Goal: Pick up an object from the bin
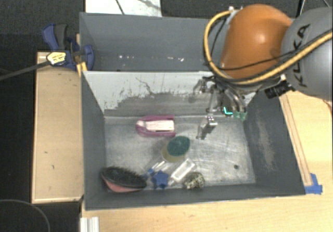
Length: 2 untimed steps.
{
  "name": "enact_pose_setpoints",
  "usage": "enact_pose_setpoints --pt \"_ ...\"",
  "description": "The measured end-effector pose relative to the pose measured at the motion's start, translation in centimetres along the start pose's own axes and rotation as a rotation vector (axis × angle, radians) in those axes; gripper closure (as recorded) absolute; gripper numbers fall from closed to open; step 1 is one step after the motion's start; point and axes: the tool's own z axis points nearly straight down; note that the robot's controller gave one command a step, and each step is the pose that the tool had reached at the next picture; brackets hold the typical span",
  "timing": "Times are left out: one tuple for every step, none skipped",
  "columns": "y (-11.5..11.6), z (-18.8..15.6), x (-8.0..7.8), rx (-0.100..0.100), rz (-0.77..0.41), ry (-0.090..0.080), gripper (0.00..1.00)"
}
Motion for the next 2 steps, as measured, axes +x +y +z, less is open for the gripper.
enact_pose_setpoints --pt "-1.8 -0.5 -0.9 0.0 0.015 -0.011 0.0" --pt "2.7 11.7 -1.5 0.0 -0.193 0.0 0.0"
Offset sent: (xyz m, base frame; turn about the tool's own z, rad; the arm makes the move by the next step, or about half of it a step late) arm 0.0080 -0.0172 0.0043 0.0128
